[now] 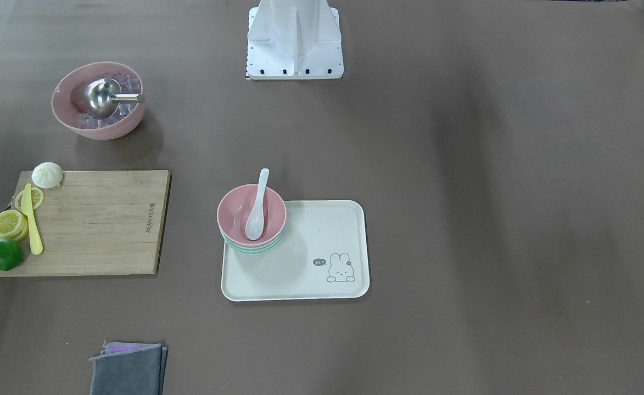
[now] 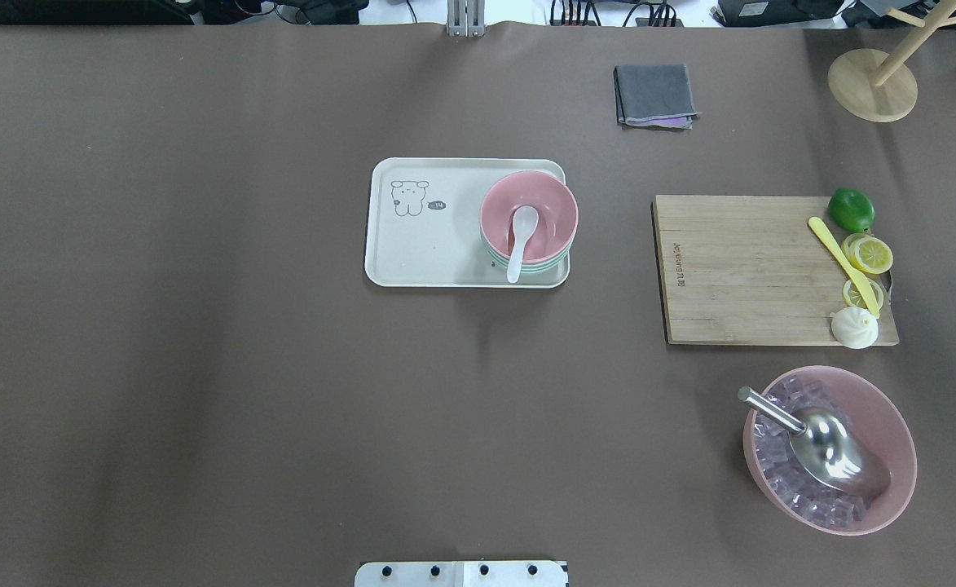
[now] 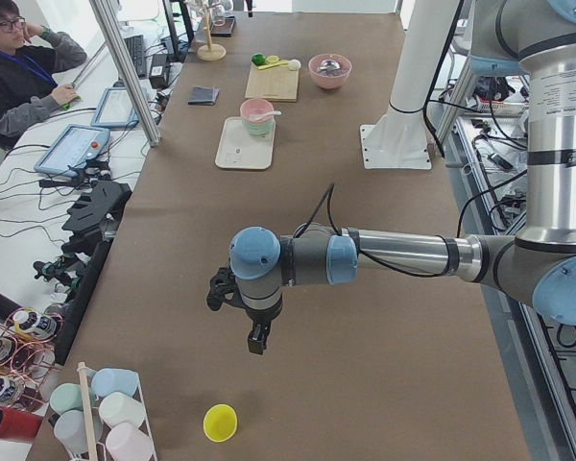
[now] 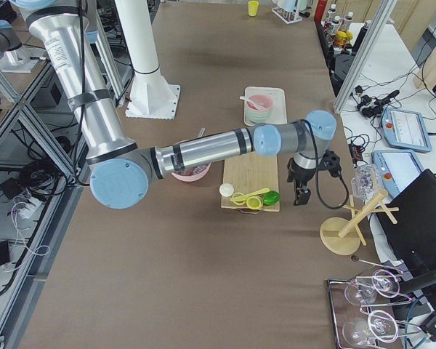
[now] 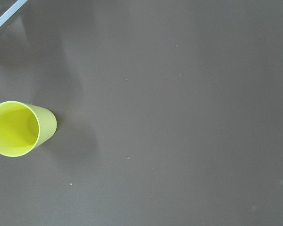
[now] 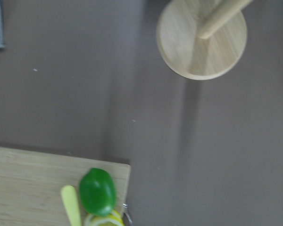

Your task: Stack pink bowl on green and place spoon

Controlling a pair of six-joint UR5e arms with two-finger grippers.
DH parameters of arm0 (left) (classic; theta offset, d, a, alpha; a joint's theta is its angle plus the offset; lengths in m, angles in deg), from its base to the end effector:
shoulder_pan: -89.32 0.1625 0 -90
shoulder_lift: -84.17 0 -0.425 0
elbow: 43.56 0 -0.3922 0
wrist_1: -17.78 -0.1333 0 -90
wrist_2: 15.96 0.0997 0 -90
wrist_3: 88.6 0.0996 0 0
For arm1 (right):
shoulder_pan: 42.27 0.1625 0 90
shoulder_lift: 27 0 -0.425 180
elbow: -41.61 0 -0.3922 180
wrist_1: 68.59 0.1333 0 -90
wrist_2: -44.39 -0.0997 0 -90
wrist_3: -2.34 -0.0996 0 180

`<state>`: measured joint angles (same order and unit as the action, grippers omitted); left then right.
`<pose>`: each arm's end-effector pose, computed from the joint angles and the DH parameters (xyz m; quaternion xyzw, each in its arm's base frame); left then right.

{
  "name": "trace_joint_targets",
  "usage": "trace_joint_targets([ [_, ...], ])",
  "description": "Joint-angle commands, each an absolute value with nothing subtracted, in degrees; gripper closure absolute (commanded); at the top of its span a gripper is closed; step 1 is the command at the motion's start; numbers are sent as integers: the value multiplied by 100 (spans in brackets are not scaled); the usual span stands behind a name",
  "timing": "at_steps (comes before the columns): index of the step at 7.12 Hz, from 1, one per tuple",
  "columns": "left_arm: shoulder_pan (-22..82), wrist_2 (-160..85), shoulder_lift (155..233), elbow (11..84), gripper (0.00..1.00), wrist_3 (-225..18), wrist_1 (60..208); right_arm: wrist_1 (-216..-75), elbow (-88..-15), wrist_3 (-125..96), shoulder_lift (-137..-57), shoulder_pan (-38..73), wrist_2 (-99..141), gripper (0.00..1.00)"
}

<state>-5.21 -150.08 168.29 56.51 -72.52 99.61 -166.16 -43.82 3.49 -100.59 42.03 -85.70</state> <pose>-0.0987 -0.4357 0.6349 0.0355 0.3751 0.0802 0.9228 0.0083 -0.6129 0.5583 0.0214 -0.3436 -0.0688 0.9363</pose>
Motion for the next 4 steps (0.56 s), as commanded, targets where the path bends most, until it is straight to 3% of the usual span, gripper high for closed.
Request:
trace_joint_targets([
  [1,-542,-15034,16776,5716,1,-7523,9960,-16597,-4400,893,-10914,4954,-8603,0],
  [4,-525,-15201,16697,5769,1,-8324,10057,-16186,-4565,920,-11777,5246,-8725,0],
])
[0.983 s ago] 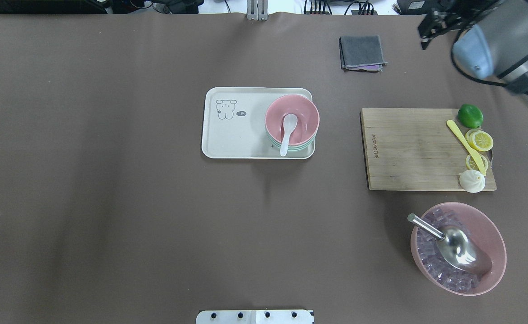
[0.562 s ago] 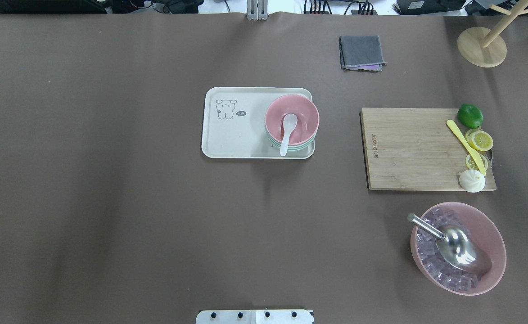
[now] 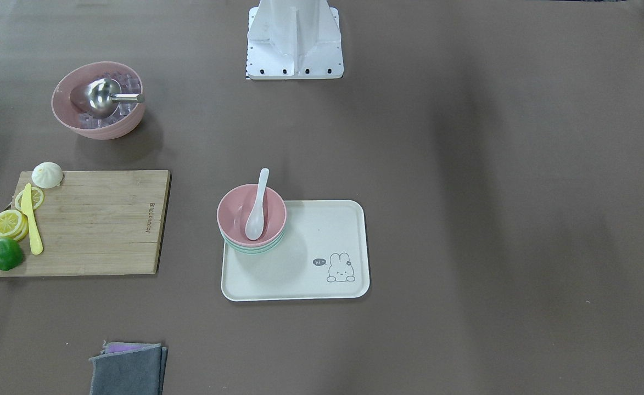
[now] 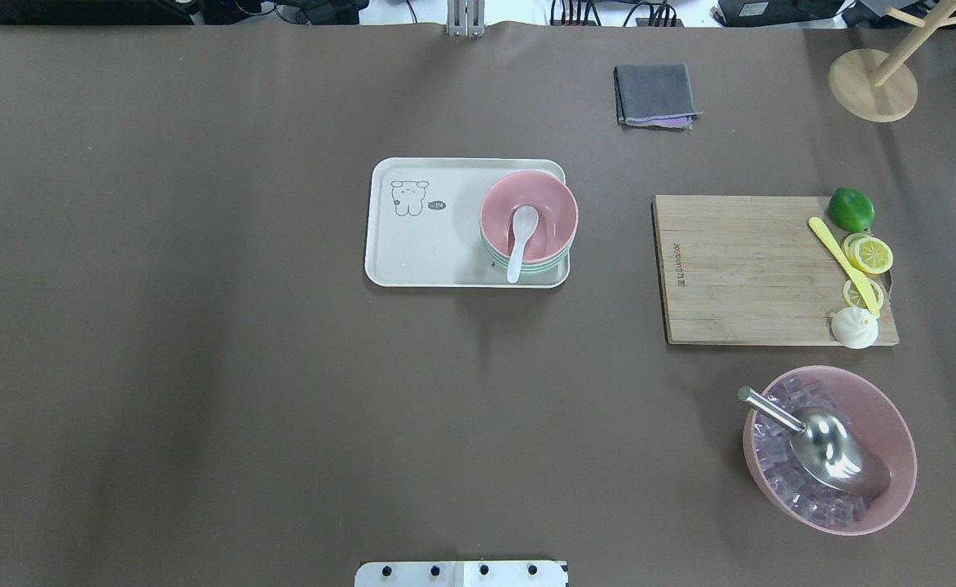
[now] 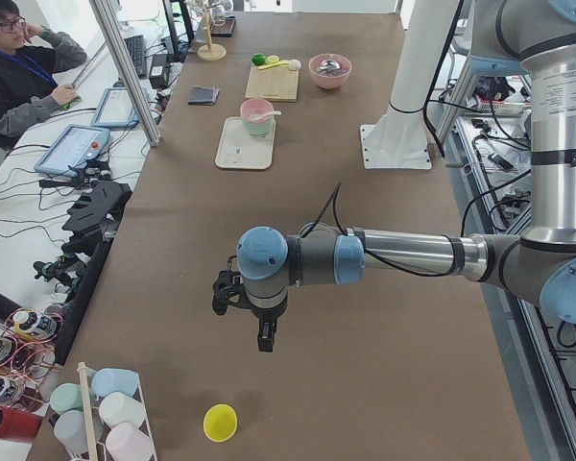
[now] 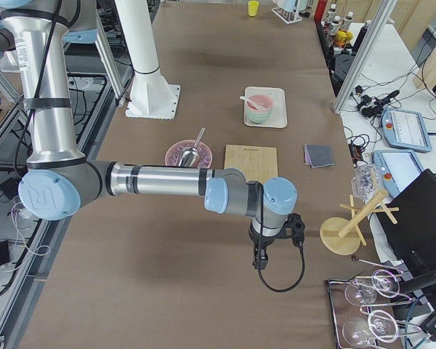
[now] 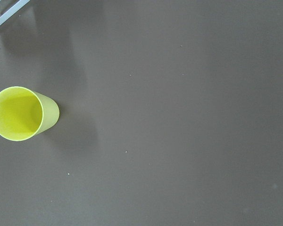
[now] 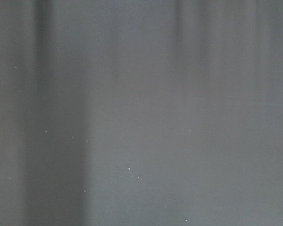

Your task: Stack pink bowl on green and place spoon

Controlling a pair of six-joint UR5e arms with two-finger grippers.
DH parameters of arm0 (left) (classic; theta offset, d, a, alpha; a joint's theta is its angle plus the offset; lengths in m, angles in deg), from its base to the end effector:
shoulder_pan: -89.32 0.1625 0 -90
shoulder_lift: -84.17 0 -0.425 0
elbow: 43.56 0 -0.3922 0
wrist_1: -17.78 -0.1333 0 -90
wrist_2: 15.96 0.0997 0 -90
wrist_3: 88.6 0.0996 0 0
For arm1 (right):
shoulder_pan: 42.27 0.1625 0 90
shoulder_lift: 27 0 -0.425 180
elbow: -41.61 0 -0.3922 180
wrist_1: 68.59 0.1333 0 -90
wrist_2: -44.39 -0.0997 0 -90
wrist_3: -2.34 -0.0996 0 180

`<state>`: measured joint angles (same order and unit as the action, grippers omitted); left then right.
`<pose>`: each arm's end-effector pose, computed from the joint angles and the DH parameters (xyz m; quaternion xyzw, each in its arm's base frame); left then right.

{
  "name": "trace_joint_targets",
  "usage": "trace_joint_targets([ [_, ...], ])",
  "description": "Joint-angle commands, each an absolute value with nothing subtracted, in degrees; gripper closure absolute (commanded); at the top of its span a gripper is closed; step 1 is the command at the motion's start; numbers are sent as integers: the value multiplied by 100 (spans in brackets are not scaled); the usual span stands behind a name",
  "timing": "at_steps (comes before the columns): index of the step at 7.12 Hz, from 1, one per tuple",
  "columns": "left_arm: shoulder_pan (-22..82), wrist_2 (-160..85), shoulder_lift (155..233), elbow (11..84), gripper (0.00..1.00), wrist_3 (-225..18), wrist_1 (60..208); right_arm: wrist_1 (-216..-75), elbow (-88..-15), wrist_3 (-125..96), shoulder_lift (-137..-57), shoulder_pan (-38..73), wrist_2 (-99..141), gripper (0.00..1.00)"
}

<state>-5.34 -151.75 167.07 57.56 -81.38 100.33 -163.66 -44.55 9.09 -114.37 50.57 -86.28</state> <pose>-0.0970 -0.4276 0.6320 0.0128 0.3896 0.0089 0.9208 0.0932 -0.4984 0.6813 -0.0222 -0.3501 -0.0129 0.9364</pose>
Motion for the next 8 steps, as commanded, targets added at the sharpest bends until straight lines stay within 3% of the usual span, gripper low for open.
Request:
trace_joint_targets([
  [1,-525,-15253,16697,5795,1,-8341,10057,-16141,-4811,894,-12023,5378,-8909,0],
  [8,-516,-15641,16758,5638,1,-8333,10751,-16140,-5006,841,-12139,5388,-9095,0],
])
